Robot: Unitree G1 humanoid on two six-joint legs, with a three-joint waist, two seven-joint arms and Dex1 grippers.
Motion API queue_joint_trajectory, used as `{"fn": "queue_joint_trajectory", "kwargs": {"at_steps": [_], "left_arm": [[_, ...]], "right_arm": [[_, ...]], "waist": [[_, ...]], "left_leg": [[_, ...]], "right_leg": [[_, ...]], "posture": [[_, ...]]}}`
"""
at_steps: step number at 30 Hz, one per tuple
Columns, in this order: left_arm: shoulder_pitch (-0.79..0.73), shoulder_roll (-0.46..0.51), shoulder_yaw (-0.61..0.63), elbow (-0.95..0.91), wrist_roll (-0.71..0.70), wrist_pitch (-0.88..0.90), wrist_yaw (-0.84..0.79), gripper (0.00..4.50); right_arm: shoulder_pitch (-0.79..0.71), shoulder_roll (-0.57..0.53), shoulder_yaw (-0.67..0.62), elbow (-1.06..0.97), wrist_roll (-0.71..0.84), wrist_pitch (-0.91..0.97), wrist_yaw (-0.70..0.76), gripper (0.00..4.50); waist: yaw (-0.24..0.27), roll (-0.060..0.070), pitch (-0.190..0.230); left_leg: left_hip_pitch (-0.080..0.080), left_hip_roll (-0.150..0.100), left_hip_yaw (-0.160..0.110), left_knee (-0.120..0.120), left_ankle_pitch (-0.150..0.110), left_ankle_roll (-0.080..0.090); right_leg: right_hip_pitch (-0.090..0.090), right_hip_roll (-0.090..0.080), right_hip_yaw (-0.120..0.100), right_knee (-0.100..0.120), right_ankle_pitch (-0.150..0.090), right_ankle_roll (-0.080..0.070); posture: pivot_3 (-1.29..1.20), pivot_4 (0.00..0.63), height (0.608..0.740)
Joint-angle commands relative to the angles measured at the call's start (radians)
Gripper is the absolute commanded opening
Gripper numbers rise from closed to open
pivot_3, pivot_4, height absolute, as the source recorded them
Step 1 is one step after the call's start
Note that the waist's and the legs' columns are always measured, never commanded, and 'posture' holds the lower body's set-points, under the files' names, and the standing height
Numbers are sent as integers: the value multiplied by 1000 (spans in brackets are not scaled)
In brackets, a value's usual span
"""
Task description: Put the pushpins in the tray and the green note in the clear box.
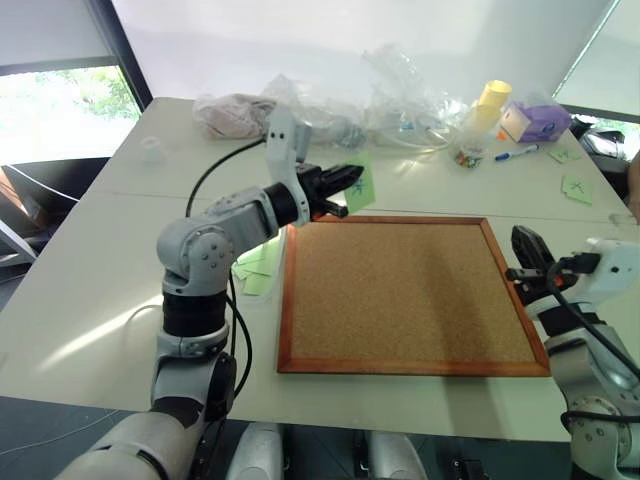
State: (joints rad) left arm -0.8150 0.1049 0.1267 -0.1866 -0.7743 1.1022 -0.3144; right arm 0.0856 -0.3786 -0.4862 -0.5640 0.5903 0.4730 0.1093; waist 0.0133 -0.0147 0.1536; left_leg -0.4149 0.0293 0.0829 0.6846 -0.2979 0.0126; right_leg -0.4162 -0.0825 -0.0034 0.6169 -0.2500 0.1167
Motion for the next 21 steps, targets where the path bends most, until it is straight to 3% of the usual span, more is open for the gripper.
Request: {"fn": "queue_joint_trajectory", "kwargs": {"at_steps": [1, 9, 18, 21], "left_arm": [[2, 2, 36, -62, -112, 72, -12, 32], [33, 57, 47, -96, -284, 265, -3, 32], [62, 9, 59, -96, -453, 434, 95, 32], [75, 10, 48, -104, -476, 451, 112, 0]], "right_arm": [[-14, -45, -48, 40, -49, 35, -44, 0], [-74, -152, -77, 291, -117, 164, -63, 0], [-121, -192, -123, 439, -106, 250, -21, 0], [-129, -196, -123, 474, -110, 236, -2, 858]], "waist": [[-2, 0, 0], [-7, 1, 0], [-2, 2, 0], [-3, 2, -1]], "left_leg": [[1, 0, 0, 0, 0, 0], [7, 1, 0, -1, 0, 0], [7, 0, -1, -1, 0, 0], [7, 0, -1, -1, 0, 0]], "right_leg": [[0, 0, 0, 0, 0, 0], [6, 2, 0, 0, 0, 0], [7, 1, 0, 0, 0, 0], [7, 1, 0, 0, 0, 0]], "posture": [[0, 150, 740], [0, 150, 740], [0, 150, 740], [0, 150, 740]]}}
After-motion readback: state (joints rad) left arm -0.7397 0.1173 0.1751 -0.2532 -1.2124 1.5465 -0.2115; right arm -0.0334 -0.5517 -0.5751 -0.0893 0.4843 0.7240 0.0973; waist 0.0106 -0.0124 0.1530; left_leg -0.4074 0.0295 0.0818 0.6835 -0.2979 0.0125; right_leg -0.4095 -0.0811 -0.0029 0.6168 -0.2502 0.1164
